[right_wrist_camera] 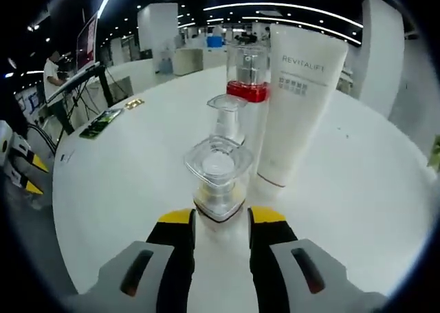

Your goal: Arrange the skincare products in the storage area until every visible bottle or jar stands upright without overlapping.

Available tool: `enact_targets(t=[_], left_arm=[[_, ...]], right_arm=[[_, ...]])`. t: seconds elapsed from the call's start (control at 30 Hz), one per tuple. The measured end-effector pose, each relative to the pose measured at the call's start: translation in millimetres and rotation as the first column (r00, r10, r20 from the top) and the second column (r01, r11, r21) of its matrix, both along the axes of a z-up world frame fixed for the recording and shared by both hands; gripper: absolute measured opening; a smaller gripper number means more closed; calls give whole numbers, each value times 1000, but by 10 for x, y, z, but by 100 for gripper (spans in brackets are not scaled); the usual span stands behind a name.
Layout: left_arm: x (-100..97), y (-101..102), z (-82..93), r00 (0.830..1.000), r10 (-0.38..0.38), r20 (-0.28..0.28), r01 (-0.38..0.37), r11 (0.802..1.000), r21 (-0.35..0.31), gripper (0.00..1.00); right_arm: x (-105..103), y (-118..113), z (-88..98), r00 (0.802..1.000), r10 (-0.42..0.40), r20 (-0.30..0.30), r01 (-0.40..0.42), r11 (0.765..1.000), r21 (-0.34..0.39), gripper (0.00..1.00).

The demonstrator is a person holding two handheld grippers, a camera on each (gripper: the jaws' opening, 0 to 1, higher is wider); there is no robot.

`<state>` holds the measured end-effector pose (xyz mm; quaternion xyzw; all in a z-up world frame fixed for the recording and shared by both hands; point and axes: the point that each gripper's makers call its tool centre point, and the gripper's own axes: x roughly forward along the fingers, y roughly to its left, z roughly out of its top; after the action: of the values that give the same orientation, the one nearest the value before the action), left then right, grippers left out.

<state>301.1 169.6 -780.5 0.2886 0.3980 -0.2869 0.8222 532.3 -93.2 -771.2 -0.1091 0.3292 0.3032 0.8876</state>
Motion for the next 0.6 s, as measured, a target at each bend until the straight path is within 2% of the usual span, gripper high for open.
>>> enact_targets(t=[0.07,0.17,0.27,0.4,0.6], left_arm=[[7,3,11,1000,2,7,-2,1000,-1,28],[11,5,15,1000,0,12,0,1000,1,28],[2,-2,11,1000,-9,10,9,1000,5,27],[-11,-12,2,1000,-23,7,23,1000,14,27],[-22,-18,-5,999,-37,4,37,999,21,26]], right_arm=[[-21,2,-2,999,-43,-10,43,999,18,30],[-71,-14,-76,988,-144,-63,146,989,20,30],[-72,8,-98,975,-211,-64,214,976,37,29],[-31,-56,-65,962,-273,-30,274,961,38,25],[14,-83,-46,956,-292,-16,292,954,60,19]])
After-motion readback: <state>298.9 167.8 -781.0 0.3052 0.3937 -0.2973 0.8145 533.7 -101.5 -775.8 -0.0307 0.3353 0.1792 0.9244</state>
